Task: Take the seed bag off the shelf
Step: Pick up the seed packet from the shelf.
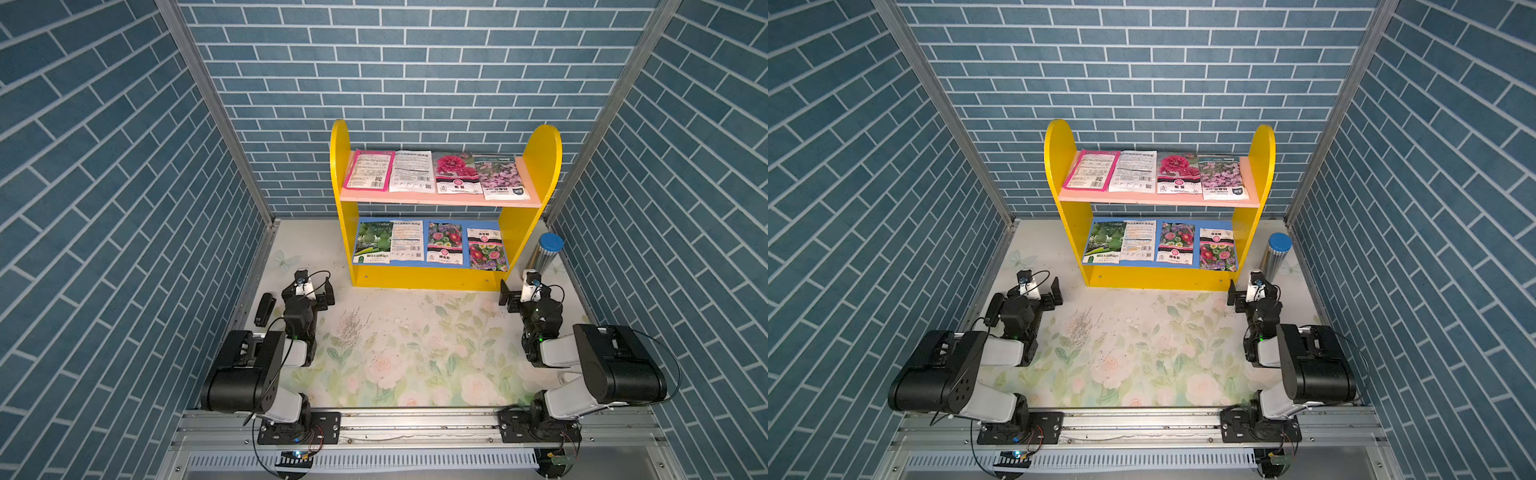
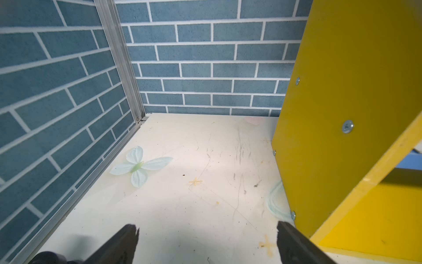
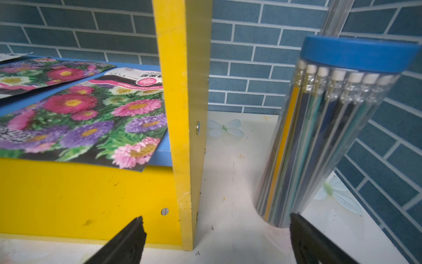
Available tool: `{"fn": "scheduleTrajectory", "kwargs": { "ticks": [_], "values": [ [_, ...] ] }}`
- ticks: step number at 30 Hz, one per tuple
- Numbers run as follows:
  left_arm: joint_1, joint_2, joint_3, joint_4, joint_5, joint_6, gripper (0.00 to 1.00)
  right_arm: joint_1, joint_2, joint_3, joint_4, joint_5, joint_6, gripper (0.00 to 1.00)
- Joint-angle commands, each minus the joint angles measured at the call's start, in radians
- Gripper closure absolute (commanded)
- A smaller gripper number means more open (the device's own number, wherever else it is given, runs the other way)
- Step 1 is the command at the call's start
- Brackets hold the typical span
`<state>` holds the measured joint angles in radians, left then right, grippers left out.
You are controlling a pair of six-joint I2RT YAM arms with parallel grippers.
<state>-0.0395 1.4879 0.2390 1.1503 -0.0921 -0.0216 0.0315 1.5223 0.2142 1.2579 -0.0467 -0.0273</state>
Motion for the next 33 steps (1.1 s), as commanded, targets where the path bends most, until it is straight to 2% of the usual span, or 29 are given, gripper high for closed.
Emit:
{"fn": "scheduleTrajectory", "kwargs": {
  "ticks": [1, 23, 25, 28, 33],
  "values": [
    [0.006, 0.008, 0.015, 0.024, -0.003, 0.008, 0.0, -0.003, 0.01, 0.008, 0.023, -0.009, -0.021, 0.0],
    [0.006, 0.004, 0.009, 0.031, 0.0, 0.01, 0.0, -0.002, 0.01, 0.007, 0.024, -0.012, -0.02, 0.0],
    [-0.002, -0.021, 0.054, -0.052, 0.013, 0.024, 0.0, -0.002, 0.008, 0.006, 0.027, -0.006, -0.022, 0.0],
    [-0.017, -0.069, 0.18, -0.317, 0.021, 0.035, 0.0, -0.001, -0.004, 0.014, -0.001, 0.015, -0.015, 0.0],
    [-0.093, -0.165, 0.222, -0.41, -0.048, 0.035, 0.0, 0.0, -0.121, 0.025, -0.128, 0.055, 0.004, 0.0]
  ]
}}
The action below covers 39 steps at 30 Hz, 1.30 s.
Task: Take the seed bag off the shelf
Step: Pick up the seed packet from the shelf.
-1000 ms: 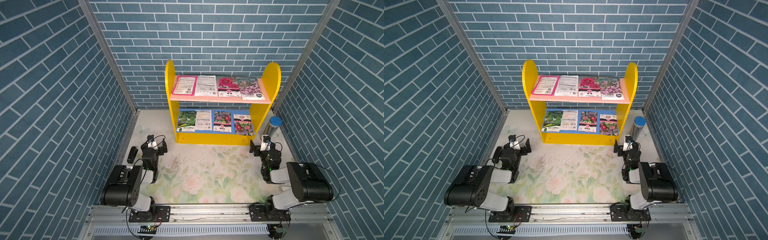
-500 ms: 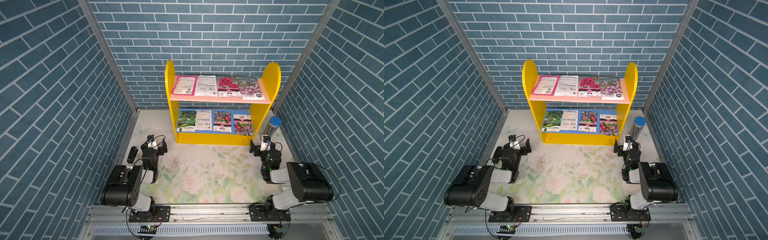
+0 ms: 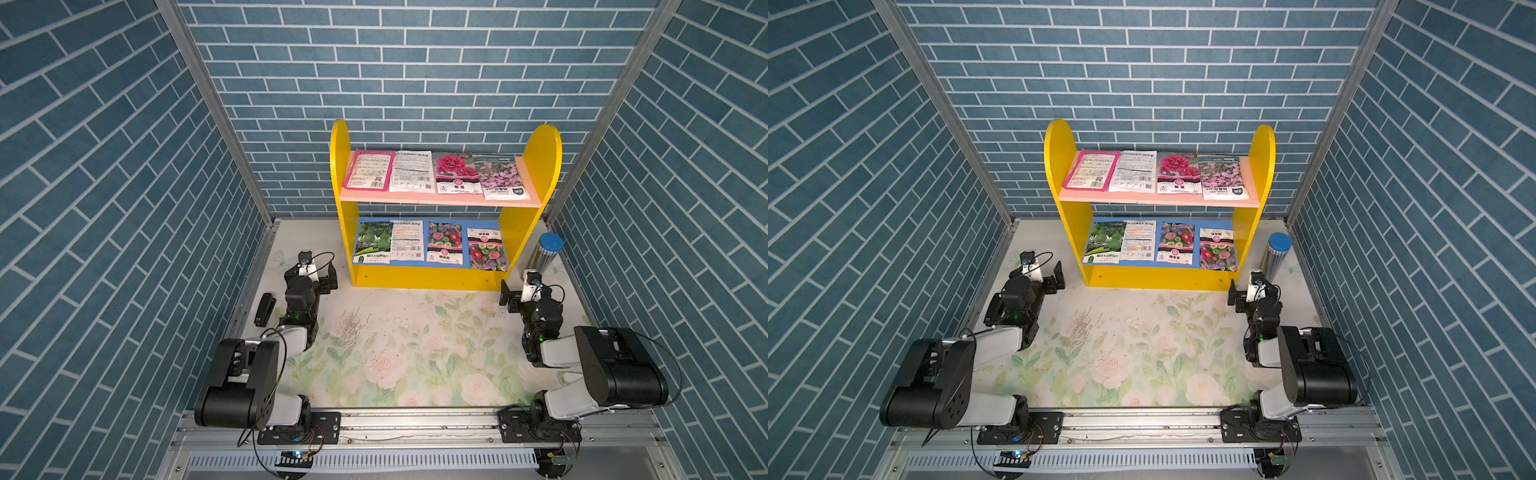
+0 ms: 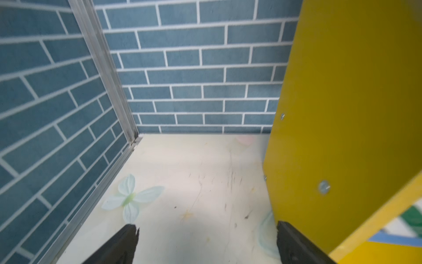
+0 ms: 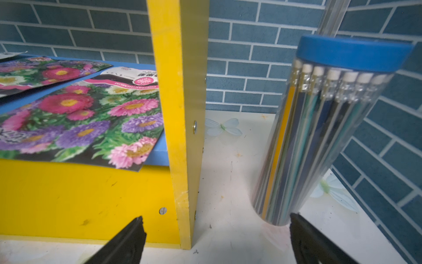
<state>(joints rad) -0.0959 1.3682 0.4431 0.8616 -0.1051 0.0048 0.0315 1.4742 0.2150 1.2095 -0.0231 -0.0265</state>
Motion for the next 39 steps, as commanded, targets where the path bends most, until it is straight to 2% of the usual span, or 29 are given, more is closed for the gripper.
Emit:
{"fn": "scheduleTrajectory", "kwargs": {
  "ticks": [1, 6, 9, 12, 16, 20, 23, 25, 33, 39],
  "values": [
    [-0.052, -0.059, 0.033, -0.141, -0.051, 0.004, 0.0, 0.002, -0.098, 0.034, -0.125, 0.038, 0.01, 0.0],
    [-0.138, -0.112, 0.145, -0.268, -0.075, -0.038, 0.0, 0.041, -0.294, 0.021, -0.261, 0.098, 0.057, 0.0],
    [-0.179, -0.151, 0.195, -0.336, -0.072, -0.075, 0.0, 0.079, -0.431, 0.047, -0.413, 0.19, 0.073, 0.0],
    [-0.183, -0.187, 0.254, -0.446, -0.026, -0.144, 0.0, 0.122, -0.55, 0.086, -0.557, 0.269, 0.099, 0.0],
    [-0.195, -0.262, 0.273, -0.502, 0.064, -0.181, 0.0, 0.153, -0.634, 0.179, -0.735, 0.254, 0.125, 0.0],
    [-0.212, -0.301, 0.324, -0.594, 0.132, -0.219, 0.0, 0.202, -0.642, 0.314, -0.906, 0.231, 0.146, 0.0],
    [-0.256, -0.336, 0.346, -0.648, 0.1, -0.214, 0.0, 0.262, -0.638, 0.418, -1.014, 0.238, 0.142, 0.0],
    [-0.258, -0.354, 0.362, -0.674, 0.125, -0.235, 0.0, 0.302, -0.63, 0.492, -1.076, 0.239, 0.138, 0.0],
    [-0.28, -0.396, 0.449, -0.782, 0.202, -0.283, 0.0, 0.441, -0.541, 0.817, -1.326, 0.235, 0.101, 0.0],
    [-0.28, -0.412, 0.503, -0.805, 0.374, -0.32, 0.0, 0.475, -0.435, 1.061, -1.474, 0.203, 0.07, 0.0]
  ]
}}
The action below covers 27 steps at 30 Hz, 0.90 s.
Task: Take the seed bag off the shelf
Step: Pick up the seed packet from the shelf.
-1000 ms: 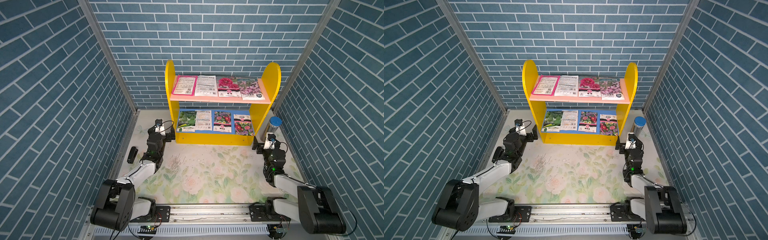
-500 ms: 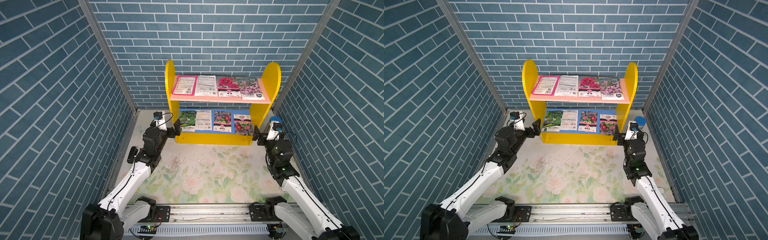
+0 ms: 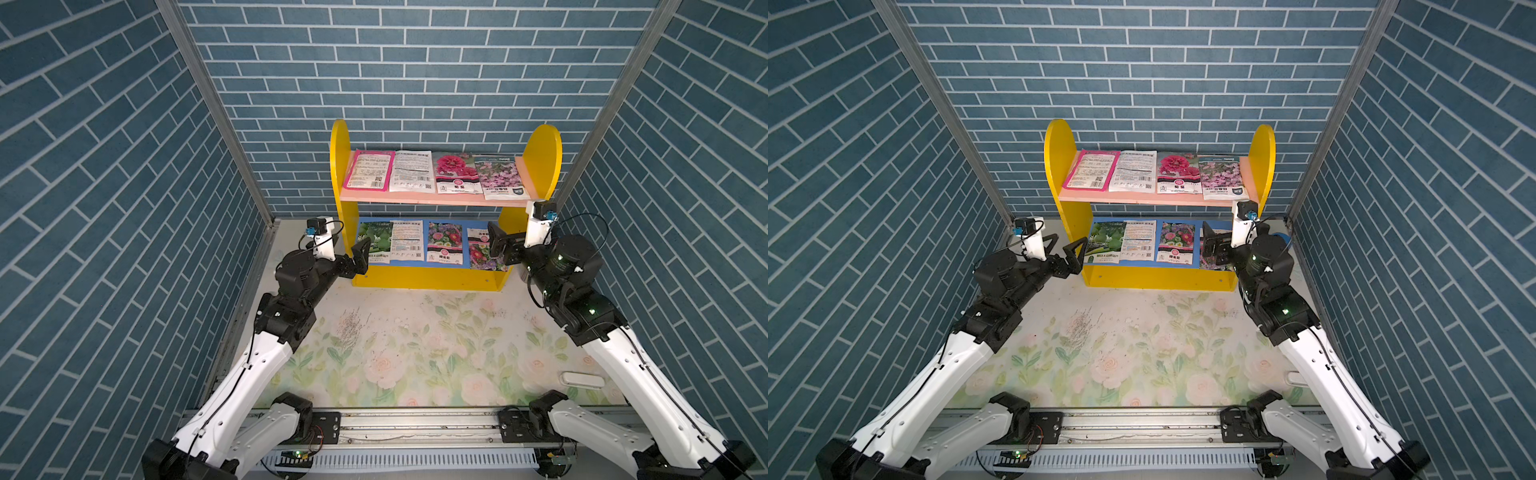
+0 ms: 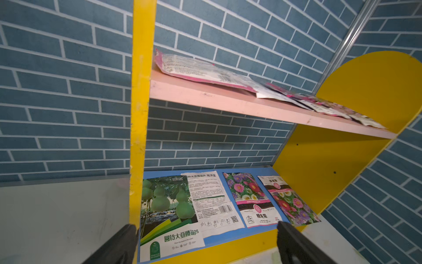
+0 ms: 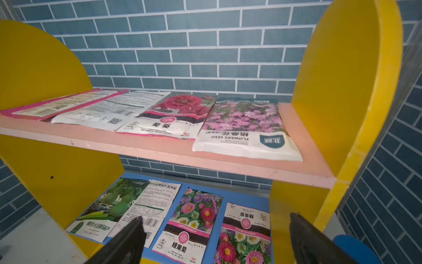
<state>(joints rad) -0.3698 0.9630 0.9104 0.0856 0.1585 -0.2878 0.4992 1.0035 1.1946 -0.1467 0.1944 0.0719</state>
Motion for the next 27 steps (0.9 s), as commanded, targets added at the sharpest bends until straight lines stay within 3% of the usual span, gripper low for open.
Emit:
{"fn": "scheduleTrajectory", "kwargs": {
  "ticks": [1, 5, 11, 20, 27],
  "values": [
    [-0.006, -0.001, 0.048, -0.029, 0.147, -0.036, 0.0, 0.01, 0.057, 0.126, -0.138, -0.012, -0.034, 0.0],
    [-0.007, 0.0, 0.079, -0.011, 0.273, -0.065, 0.0, 0.01, 0.154, 0.298, -0.217, 0.008, -0.061, 0.0],
    [-0.012, -0.012, 0.125, 0.027, 0.329, -0.131, 0.0, 0.006, 0.339, 0.555, -0.318, 0.046, -0.092, 0.0],
    [-0.057, 0.047, 0.296, -0.033, 0.307, -0.132, 0.0, -0.051, 0.556, 0.848, -0.452, 0.054, -0.071, 0.0],
    [-0.092, 0.083, 0.355, -0.009, 0.298, -0.152, 0.0, -0.143, 0.635, 0.936, -0.508, -0.002, -0.049, 0.0]
  ]
}}
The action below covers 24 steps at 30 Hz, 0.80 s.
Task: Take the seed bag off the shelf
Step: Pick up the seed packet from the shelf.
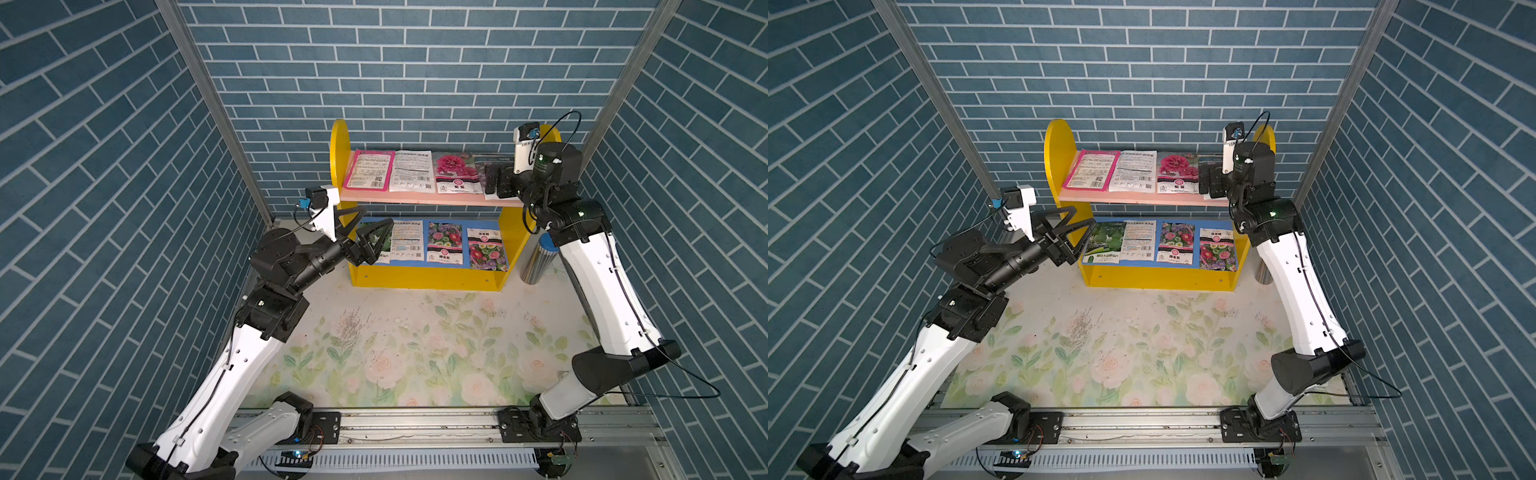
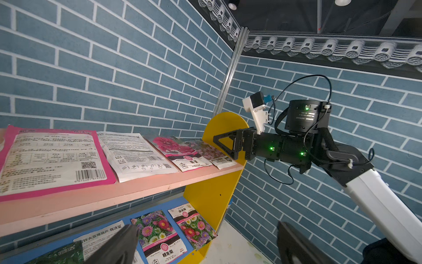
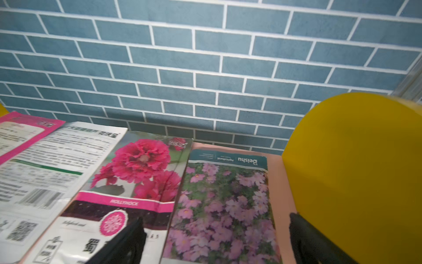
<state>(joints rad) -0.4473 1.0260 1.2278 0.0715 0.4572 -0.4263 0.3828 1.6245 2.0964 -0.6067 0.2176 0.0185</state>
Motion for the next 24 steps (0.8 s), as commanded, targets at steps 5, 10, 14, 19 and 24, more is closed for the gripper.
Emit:
{"fn": "scheduleTrajectory", "kwargs": {
  "ticks": [5, 10, 14, 19, 24],
  "values": [
    [-0.042, 0.028, 0.051, 0.022, -0.024, 0.028, 0.0, -0.063, 0.07, 0.11, -0.103, -0.069, 0.0, 0.01],
    [-0.075, 0.052, 0.095, -0.036, -0.047, 0.083, 0.0, -0.073, 0.125, 0.186, -0.164, -0.086, -0.002, 0.01],
    [-0.082, 0.072, 0.109, -0.05, -0.046, 0.076, 0.0, -0.073, 0.135, 0.185, -0.193, -0.086, 0.006, 0.02],
    [-0.088, 0.092, 0.115, -0.073, -0.049, 0.067, 0.0, -0.073, 0.1, 0.102, -0.184, -0.088, 0.014, 0.03],
    [-0.093, 0.104, 0.108, -0.081, -0.06, 0.042, 0.0, -0.073, 0.035, -0.005, -0.157, -0.087, 0.031, 0.06]
  ]
}}
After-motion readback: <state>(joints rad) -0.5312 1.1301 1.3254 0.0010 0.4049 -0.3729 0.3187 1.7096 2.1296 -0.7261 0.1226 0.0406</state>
